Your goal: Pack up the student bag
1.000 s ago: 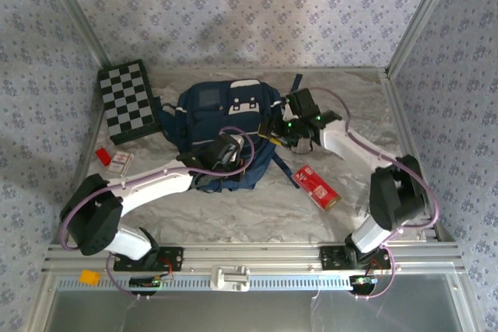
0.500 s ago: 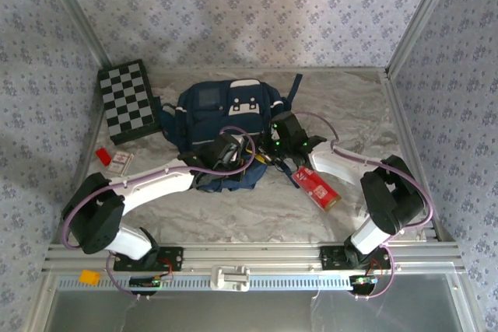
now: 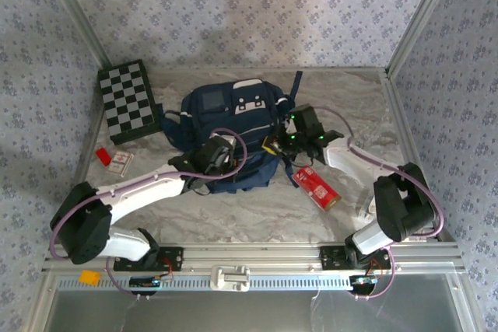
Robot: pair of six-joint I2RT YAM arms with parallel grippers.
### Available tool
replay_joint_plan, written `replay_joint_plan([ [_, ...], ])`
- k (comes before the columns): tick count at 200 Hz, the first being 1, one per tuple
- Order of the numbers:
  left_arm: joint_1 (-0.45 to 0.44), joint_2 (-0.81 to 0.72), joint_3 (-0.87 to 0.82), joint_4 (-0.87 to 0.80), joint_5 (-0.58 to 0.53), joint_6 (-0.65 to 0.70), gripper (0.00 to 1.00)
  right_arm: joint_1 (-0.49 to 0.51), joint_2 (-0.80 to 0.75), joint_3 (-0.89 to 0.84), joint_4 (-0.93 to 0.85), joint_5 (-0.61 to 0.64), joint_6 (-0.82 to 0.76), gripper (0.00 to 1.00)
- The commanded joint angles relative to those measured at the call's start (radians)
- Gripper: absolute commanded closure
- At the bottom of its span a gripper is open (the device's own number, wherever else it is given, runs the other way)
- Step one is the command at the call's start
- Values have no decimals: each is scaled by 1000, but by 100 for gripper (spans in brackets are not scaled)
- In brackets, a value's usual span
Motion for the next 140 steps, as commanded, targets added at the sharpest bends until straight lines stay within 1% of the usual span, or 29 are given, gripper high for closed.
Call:
replay_joint_plan([
  [1, 82, -31, -31, -67, -149, 7, 100, -106, -20, 21, -92, -28, -128, 100],
  [11, 95, -39, -37, -40, -166, 33, 100, -122, 0, 56, -114, -51, -154, 100],
  [28, 98, -43, -59, 44, -182, 77, 100, -122, 22, 116, -166, -34, -191, 100],
  [41, 103, -44, -65, 87, -153, 79, 100, -111, 16, 125, -151, -37, -167, 100],
  [51, 101, -48, -70, 117, -112, 82, 100, -91, 1, 127, -144, -27, -148, 100],
  [66, 92, -56, -87, 166, -89, 83, 100, -43, -17, 122, -135, 12, -115, 84],
  [85, 89, -56, -100, 200, -85, 93, 100, 29, -23, 96, -71, 67, -47, 69],
  [91, 90, -54, -96, 198, -85, 93, 100, 53, -20, 87, -39, 80, -20, 66],
  [110, 88, -44, -84, 199, -55, 92, 100, 113, 0, 76, 27, 151, 58, 60],
  [123, 86, -30, -93, 230, -41, 90, 100, 161, 17, 87, 52, 211, 84, 58],
  [140, 87, -8, -86, 241, -29, 84, 100, 213, 54, 107, 82, 275, 123, 57],
])
